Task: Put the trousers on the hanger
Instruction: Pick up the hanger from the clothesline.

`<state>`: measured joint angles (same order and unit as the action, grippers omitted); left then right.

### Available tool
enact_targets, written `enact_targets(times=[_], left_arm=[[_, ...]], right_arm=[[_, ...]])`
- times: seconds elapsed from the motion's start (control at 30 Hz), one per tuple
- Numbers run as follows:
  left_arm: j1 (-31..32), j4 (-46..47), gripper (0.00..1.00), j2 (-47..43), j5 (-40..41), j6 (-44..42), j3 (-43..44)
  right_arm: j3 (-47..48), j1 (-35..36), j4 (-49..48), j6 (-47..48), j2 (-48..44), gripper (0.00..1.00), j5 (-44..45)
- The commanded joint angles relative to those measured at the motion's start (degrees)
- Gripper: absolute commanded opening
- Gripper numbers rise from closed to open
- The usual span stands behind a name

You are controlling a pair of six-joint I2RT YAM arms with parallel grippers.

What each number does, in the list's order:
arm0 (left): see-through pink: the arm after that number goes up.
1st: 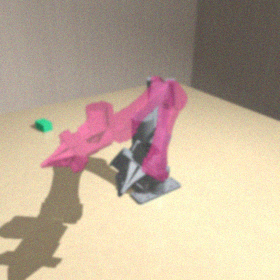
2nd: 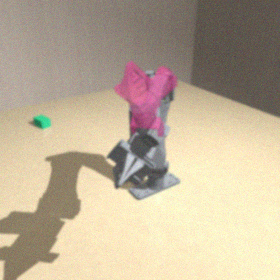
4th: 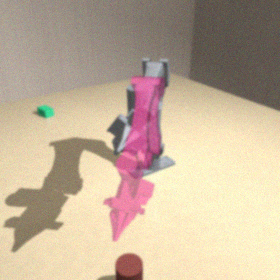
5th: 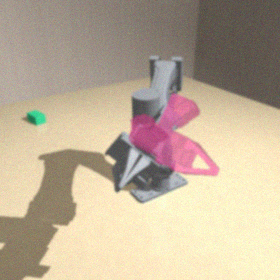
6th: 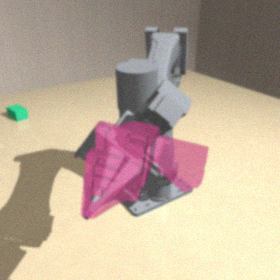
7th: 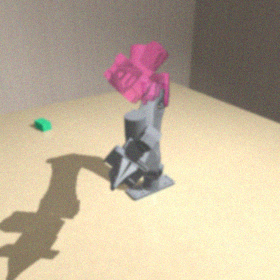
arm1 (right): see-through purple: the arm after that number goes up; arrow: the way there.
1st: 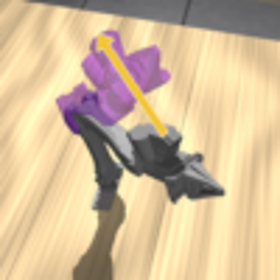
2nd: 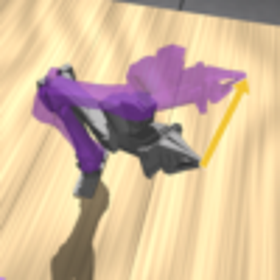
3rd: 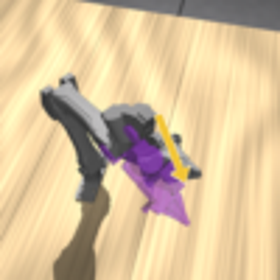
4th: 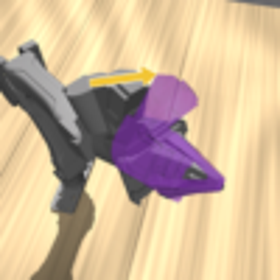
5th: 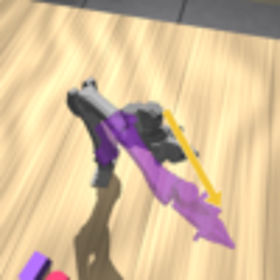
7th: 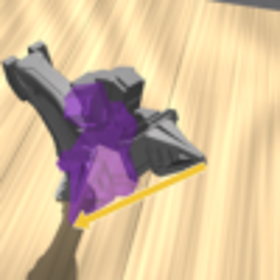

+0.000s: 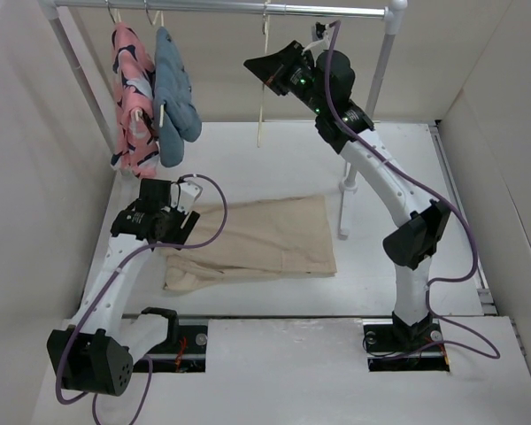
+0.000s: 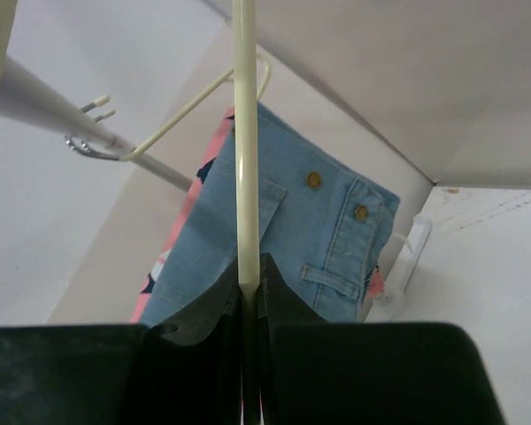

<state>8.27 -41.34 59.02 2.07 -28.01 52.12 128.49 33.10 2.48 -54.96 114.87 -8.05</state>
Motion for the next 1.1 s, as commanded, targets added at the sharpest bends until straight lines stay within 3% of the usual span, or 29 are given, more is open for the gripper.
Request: enact_targets(times=[0.0, 0.27, 0.43, 0.67, 0.73, 0.97, 1.07], left_arm=[[0.3, 1.0, 0.69, -0.8, 0.0, -0.2, 2.5], [0.3, 0.0, 0.69, -0.8, -5.7, -0.2, 6.9], [0.3, -0.1, 0.67, -3.3, -11.4, -1.4, 9.2], [1.3, -0.6, 0.67, -3.9, -23.7, -0.9, 12.2], [2.5, -1.2, 0.72, -2.0, -30.5, 0.3, 15.2], [6.5, -3.3, 0.77, 7.2, -40.4, 5.5, 24.7], [8.9, -0.1, 0.78, 13.5, -41.8, 12.3, 25.8]], right_arm=[[0.7, -0.3, -7.8, 2.4, -2.9, 0.00, -6.1], [-12.8, -0.3, -7.8, 3.0, -9.2, 0.00, -9.2], [-27.6, 3.0, -7.8, 6.5, -13.0, 0.00, -10.5], [-49.3, 6.5, -9.1, 8.9, -19.6, 0.00, -4.2], [-56.3, 7.6, -9.1, 8.9, -21.8, 0.00, -1.5], [-70.6, 13.8, -15.6, 5.6, -23.5, 0.00, 6.5], [-75.3, 15.0, -19.2, 2.1, -22.9, 0.00, 8.7]])
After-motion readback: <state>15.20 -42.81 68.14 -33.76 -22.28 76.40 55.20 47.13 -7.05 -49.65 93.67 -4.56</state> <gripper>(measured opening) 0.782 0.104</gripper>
